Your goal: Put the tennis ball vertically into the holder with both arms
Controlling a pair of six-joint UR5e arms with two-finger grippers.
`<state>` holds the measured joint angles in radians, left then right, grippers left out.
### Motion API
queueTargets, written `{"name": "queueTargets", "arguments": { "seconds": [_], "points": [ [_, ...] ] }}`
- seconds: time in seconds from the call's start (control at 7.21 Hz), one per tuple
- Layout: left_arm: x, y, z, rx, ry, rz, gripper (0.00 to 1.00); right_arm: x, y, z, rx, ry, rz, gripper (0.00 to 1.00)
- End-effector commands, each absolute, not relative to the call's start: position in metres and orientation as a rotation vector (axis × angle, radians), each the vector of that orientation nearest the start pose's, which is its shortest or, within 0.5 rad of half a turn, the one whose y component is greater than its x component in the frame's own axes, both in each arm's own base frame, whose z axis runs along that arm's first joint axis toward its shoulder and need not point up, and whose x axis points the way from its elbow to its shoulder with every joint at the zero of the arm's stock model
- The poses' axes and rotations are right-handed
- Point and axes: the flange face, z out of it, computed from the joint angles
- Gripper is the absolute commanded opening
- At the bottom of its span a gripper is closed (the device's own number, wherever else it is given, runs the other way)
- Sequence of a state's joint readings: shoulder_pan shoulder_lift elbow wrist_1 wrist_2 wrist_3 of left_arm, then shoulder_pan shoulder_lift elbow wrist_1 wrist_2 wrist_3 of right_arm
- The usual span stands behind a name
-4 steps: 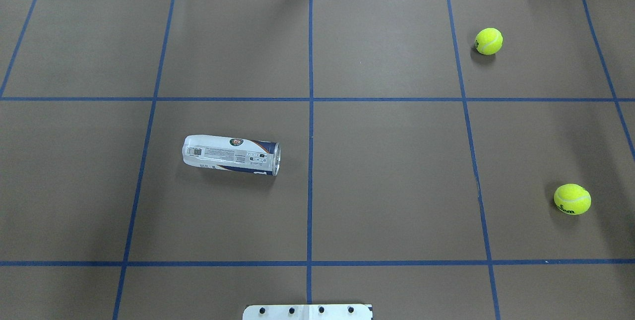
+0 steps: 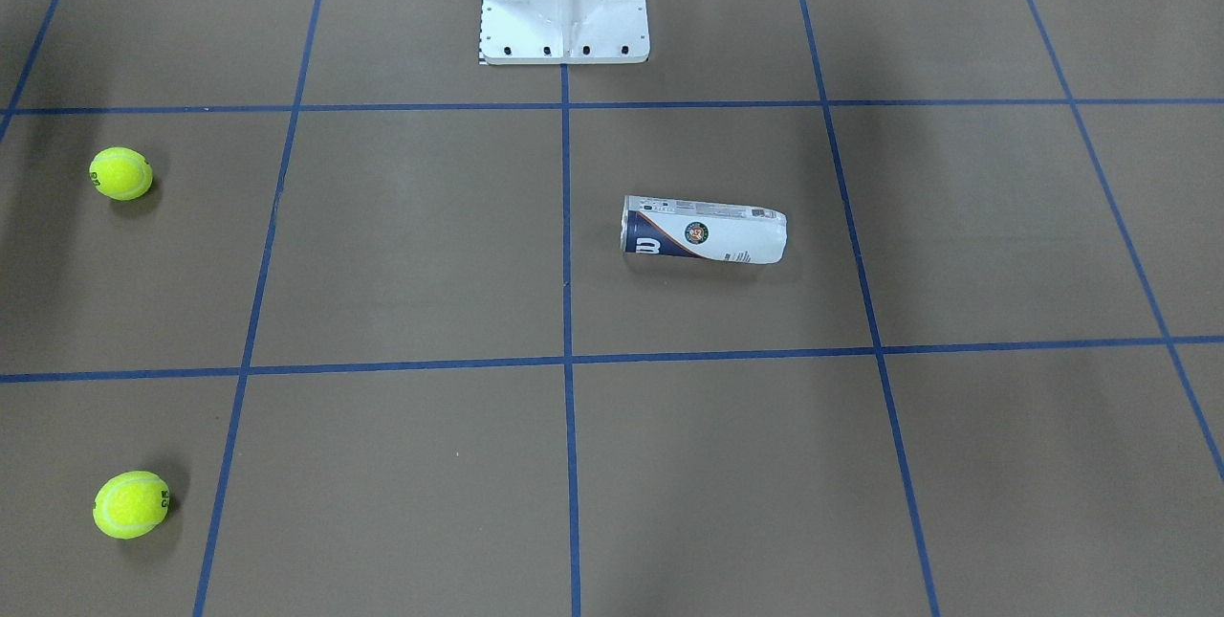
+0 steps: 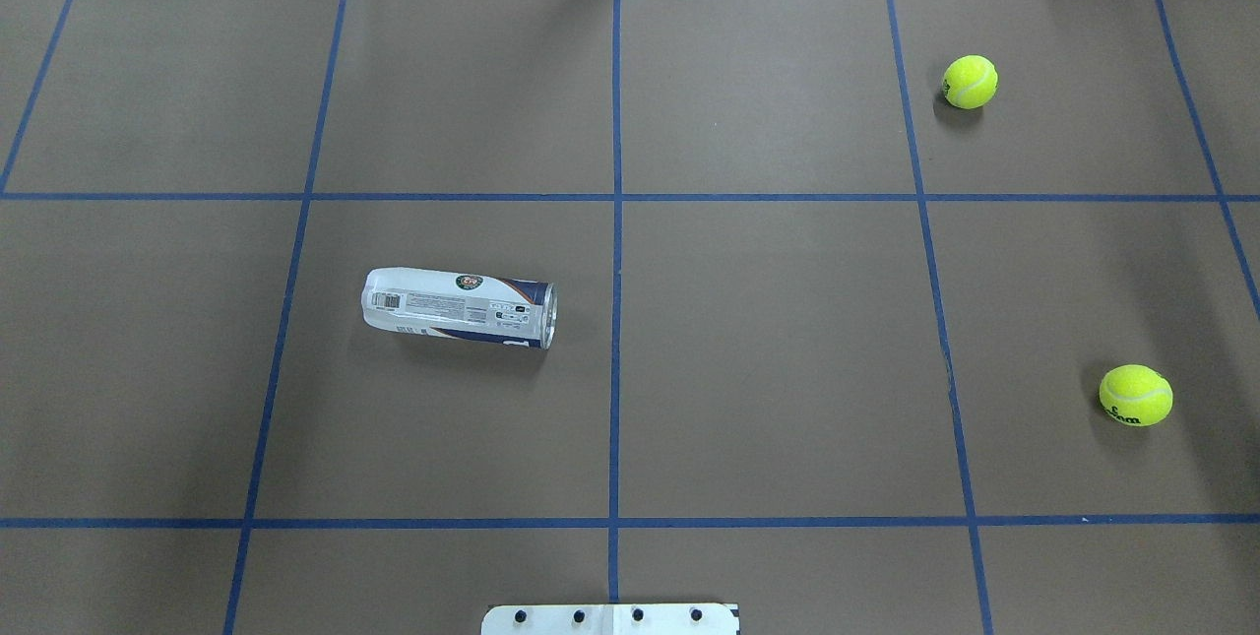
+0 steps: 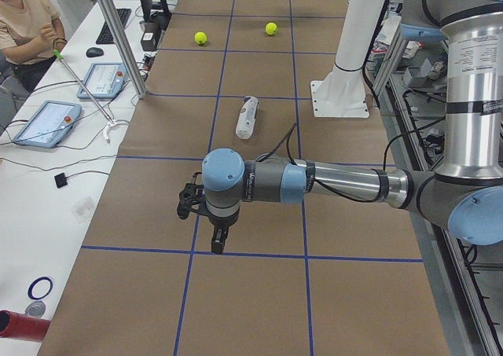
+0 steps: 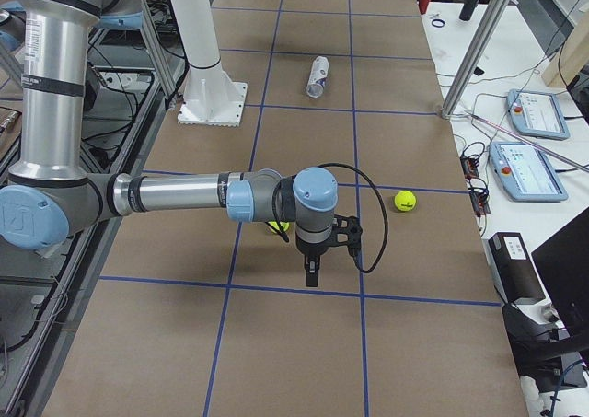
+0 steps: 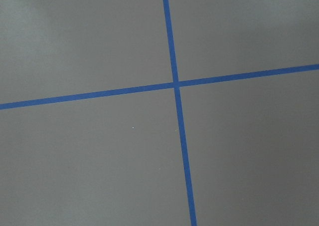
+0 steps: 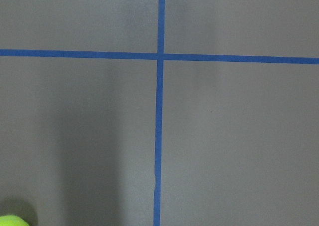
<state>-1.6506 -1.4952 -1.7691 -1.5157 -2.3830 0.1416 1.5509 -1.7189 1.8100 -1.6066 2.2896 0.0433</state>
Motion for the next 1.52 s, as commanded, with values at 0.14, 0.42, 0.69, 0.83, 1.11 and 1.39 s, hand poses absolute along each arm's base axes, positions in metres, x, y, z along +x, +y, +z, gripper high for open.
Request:
{"name": "queueTargets", "arguments": {
  "seconds": [0.14, 0.42, 0.69, 0.83, 1.11, 1.39],
  "points": [
    [-0.099, -0.476, 0.59, 0.214, 0.793, 0.113, 1.0, 0.059, -0.432, 0.618, 0.027, -0.719, 0.005, 1.0],
    [-0.099, -0.48, 0.587, 0.249, 0.794, 0.122, 1.0, 0.06, -0.432, 0.618, 0.027, -0.719, 0.008, 1.0],
    [-0.09, -0.506, 0.547, 0.364, 0.792, 0.124, 0.99, 0.059, -0.432, 0.618, 0.027, -0.72, 0.005, 1.0],
    [-0.048, -0.528, 0.516, 0.446, 0.796, 0.251, 0.99, 0.059, -0.432, 0.618, 0.027, -0.72, 0.005, 1.0],
    [0.059, -0.575, 0.419, 0.626, 0.827, 0.546, 0.99, 0.059, -0.432, 0.617, 0.028, -0.721, 0.006, 1.0],
    [0.127, -0.574, 0.357, 0.711, 0.857, 0.717, 0.95, 0.059, -0.431, 0.618, 0.025, -0.725, 0.005, 1.0]
  ]
}}
